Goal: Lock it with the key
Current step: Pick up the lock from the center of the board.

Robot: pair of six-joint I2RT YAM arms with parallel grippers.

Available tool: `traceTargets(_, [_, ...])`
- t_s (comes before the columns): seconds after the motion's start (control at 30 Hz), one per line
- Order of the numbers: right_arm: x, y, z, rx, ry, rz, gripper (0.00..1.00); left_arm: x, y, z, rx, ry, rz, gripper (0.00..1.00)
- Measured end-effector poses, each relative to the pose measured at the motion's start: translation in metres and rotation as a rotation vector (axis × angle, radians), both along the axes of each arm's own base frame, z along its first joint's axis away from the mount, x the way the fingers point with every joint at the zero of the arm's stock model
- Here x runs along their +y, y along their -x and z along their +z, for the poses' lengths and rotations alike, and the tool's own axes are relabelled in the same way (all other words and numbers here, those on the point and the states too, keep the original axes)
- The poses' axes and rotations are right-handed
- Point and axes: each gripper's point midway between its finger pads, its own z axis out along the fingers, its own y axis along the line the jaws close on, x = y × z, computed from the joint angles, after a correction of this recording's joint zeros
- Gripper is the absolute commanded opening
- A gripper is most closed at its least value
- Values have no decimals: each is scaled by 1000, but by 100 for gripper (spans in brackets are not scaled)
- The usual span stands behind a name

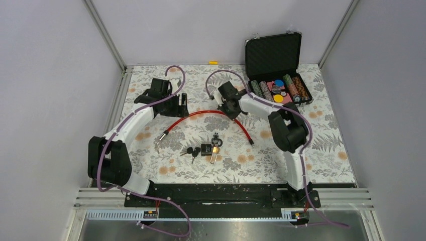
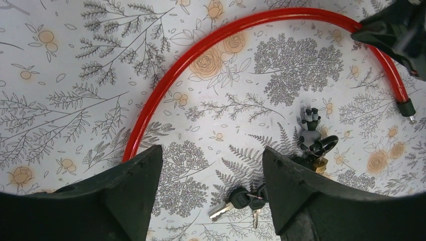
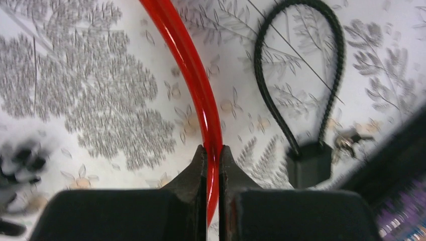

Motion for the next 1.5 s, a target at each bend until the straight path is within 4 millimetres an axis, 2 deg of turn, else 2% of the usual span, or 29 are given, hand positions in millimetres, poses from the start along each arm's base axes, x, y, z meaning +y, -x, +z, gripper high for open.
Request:
traceTargets(0.07, [-8, 4, 10, -34, 8, 22, 0, -1, -1, 3, -14, 5, -5, 73])
traceTargets(0.13, [-14, 6, 29, -90, 7, 51, 0, -1, -3, 5, -30, 8, -9, 74])
traceTargets(0.23, [-18, 2, 76, -230, -22, 99, 0, -3, -8, 9, -56, 12, -14, 74])
traceTargets(0.37, [-19, 0, 148, -437, -97, 147, 0, -4, -19, 15, -116, 8, -33, 75])
traceTargets(0.43, [-18, 0, 174, -504, -126, 159, 0, -4, -27, 21, -164, -2, -44, 76])
traceTargets(0.53, [-16, 1, 196, -561, -153, 174, 0, -3, -45, 31, -269, -27, -64, 77])
traceTargets(0.7, [-16, 5, 196, -553, -149, 182, 0, -5, -63, 37, -364, -45, -101, 67])
traceTargets(0.77, [-17, 6, 194, -546, -148, 179, 0, -7, -66, 30, -352, -46, -108, 60])
traceTargets(0.83, [-17, 7, 193, -537, -150, 172, 0, -7, -65, 15, -310, -49, -106, 59])
traceTargets(0.97, [-19, 11, 192, -512, -158, 150, 0, -6, -53, -9, -204, -51, -98, 60])
traceTargets(1.07, [-18, 12, 195, -507, -172, 132, 0, -6, -44, -16, -151, -38, -91, 60])
traceTargets(1.23, [-16, 10, 204, -514, -198, 108, 0, -7, -34, -30, -80, -24, -80, 51])
traceTargets(1.4, [-14, 8, 218, -525, -231, 78, 0, -6, -20, -48, -6, -20, -63, 51])
traceTargets(1.5, [-11, 5, 231, -540, -264, 60, 0, -5, -10, -60, 24, -19, -55, 40])
